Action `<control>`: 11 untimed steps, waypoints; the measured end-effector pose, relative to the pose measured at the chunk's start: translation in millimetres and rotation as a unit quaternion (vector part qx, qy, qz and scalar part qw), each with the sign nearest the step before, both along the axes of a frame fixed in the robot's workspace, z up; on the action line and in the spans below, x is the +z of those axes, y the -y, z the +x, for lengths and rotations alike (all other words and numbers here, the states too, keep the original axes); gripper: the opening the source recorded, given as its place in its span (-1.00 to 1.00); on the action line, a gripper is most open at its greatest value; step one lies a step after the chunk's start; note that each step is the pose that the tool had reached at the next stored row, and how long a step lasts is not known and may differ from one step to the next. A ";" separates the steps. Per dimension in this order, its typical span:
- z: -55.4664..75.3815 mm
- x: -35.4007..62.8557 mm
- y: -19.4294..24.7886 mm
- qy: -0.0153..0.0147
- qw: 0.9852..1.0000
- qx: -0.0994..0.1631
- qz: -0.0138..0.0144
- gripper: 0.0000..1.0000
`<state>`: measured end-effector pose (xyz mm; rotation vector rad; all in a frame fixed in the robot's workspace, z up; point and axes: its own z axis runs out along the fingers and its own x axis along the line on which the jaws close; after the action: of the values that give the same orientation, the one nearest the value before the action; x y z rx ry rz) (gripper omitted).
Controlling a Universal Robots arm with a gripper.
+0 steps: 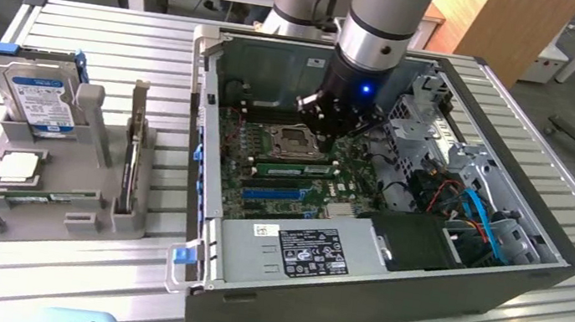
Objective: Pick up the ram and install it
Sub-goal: 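Press down the ram until it locks into place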
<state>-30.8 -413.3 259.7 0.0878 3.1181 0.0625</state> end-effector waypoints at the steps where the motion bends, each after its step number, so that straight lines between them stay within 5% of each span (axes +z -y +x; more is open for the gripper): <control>1: 0.0 -0.1 0.0 0.000 1.000 -0.006 0.000 -0.80; 11: -5.5 -0.1 0.0 0.000 1.000 -0.009 0.000 -0.80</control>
<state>-36.3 -413.2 259.6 0.1150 3.1168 0.0623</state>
